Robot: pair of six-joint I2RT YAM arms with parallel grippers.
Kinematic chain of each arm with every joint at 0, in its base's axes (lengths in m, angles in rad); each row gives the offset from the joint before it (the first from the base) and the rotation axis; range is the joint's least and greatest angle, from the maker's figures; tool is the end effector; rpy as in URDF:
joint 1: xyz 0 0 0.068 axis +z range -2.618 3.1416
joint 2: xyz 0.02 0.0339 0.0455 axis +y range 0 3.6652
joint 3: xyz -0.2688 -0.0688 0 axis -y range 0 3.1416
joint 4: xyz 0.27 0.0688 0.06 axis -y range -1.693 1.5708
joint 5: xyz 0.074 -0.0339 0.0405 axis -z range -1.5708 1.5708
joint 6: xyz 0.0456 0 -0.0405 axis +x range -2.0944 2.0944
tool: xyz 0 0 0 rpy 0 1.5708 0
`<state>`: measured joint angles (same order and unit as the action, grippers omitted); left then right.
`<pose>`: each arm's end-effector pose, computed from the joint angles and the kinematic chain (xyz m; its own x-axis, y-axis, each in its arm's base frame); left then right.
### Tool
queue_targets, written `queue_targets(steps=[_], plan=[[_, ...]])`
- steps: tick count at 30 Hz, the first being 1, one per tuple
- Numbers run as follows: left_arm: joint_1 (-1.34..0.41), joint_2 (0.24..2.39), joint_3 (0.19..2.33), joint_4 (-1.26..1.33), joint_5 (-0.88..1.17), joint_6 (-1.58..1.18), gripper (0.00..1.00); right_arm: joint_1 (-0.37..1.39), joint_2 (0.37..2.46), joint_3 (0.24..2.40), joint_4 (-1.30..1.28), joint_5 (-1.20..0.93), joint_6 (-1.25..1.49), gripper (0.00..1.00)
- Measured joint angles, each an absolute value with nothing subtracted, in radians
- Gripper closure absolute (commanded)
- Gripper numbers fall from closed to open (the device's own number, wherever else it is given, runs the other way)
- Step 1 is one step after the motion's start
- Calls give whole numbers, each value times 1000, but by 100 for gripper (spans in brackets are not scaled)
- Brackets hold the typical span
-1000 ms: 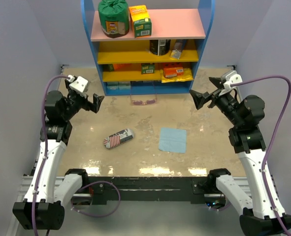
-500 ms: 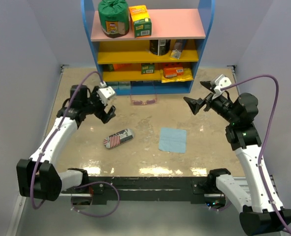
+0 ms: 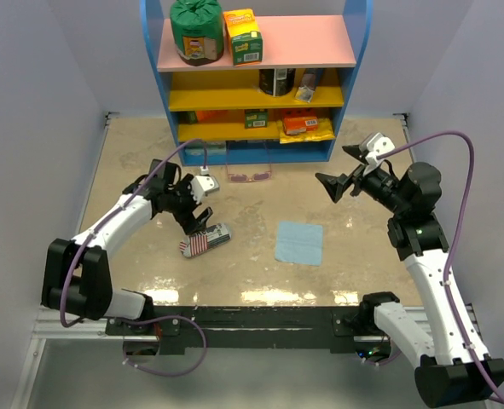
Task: Organize the sunglasses
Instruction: Pick up the sunglasses case from the center of the board.
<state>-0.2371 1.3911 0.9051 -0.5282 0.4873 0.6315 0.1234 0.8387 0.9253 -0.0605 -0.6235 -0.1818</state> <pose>0.2857 -0.0910 0.2079 -0.4017 0.6337 -0.6611 0.8488 0.5286 -0.0090 0.2102 0.0529 0.3995 0.1483 -0.1295 -0.9804 -0.6633 0.7223 -0.1957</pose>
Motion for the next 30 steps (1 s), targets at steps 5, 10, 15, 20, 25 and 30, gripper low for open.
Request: queue_targets(steps=[5,10,15,20,25,30], plan=[[-243,1415,905,-568,490,654,0,123,838,923,-51,-624,-180,2],[-284,1453,905,-593,474,673,0,122,837,918,-46,-623,-180,2],[-316,1484,903,-617,467,675,0,108,835,914,-44,-620,-177,1],[-327,1496,899,-631,457,674,0,93,828,912,-43,-620,-173,1],[-363,1498,866,-626,420,669,0,88,823,912,-38,-620,-165,2],[-390,1534,854,-616,379,656,2,84,822,909,-37,-620,-161,2]])
